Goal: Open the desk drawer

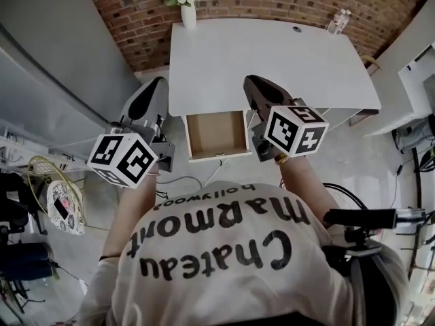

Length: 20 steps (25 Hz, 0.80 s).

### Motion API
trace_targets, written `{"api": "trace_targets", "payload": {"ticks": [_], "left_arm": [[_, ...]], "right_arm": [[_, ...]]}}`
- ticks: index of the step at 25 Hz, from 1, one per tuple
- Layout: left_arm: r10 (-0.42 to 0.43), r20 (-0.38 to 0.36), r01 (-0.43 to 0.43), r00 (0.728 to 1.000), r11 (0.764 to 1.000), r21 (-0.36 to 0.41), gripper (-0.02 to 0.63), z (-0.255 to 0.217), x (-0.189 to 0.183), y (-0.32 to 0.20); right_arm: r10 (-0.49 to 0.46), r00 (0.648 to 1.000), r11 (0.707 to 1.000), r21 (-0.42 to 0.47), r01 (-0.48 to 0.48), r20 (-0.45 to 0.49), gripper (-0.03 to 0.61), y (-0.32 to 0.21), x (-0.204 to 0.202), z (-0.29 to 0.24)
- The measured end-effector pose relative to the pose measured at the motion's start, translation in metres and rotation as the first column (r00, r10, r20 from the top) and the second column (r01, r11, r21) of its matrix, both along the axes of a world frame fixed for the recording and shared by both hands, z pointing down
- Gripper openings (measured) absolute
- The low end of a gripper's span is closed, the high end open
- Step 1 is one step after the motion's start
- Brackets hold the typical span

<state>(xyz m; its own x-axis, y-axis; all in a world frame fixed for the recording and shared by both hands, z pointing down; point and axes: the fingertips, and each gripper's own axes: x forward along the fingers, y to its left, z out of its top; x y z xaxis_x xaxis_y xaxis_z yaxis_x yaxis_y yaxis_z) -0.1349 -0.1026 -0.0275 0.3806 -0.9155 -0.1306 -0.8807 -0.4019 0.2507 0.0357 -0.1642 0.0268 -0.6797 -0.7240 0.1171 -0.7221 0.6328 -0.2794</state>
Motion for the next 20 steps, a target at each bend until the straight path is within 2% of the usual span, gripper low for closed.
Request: {"api": "trace_targets", "payload": {"ticks": [4,9,14,20], "left_arm": [[-0.02,0.064,0.021,0.998,1.0,-0.015,0.015,0.013,-0.001,-0.004],[-0.12,0.118,0.134,0.986,0.983,-0.123,0.015,0.054,-0.021,-0.015],[-0.147,0.118,0.171,0.982,0.959,-0.225,0.015,0.098,-0.042,-0.015],[-0.145,0.095,0.165,0.985,0.952,-0.258,0.015,0.121,-0.045,-0.007]], "right_arm": [[0.045,0.998,0.998,0.038,-0.046,0.04,0.041,0.001,0.012,-0.022],[0.154,0.985,0.986,0.081,-0.148,-0.078,0.034,-0.008,0.029,-0.004],[0.175,0.976,0.984,0.015,-0.175,-0.132,0.029,-0.007,0.037,0.043],[0.186,0.967,0.978,-0.059,-0.198,-0.172,0.014,-0.003,0.046,0.078]]}}
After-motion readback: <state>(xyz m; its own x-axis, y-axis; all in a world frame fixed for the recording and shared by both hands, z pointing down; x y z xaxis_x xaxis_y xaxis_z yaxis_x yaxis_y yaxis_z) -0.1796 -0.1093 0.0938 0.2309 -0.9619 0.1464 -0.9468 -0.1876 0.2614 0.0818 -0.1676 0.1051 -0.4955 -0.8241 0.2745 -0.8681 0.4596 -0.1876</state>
